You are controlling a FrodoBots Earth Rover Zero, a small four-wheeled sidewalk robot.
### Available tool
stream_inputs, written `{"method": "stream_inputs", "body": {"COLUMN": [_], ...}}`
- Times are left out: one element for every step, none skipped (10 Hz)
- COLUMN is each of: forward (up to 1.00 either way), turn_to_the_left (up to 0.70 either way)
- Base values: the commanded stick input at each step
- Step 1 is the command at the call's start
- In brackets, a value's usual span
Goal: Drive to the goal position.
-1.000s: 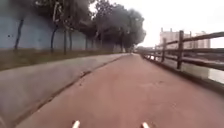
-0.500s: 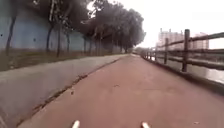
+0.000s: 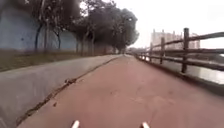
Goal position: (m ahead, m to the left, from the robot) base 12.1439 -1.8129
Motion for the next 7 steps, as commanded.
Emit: {"method": "stream_inputs", "body": {"forward": [0.7,0.7,0.7,0.7,0.7,0.7,0.7], "turn_to_the_left": [0.0,0.0,0.0,0.0,0.0,0.0,0.0]}}
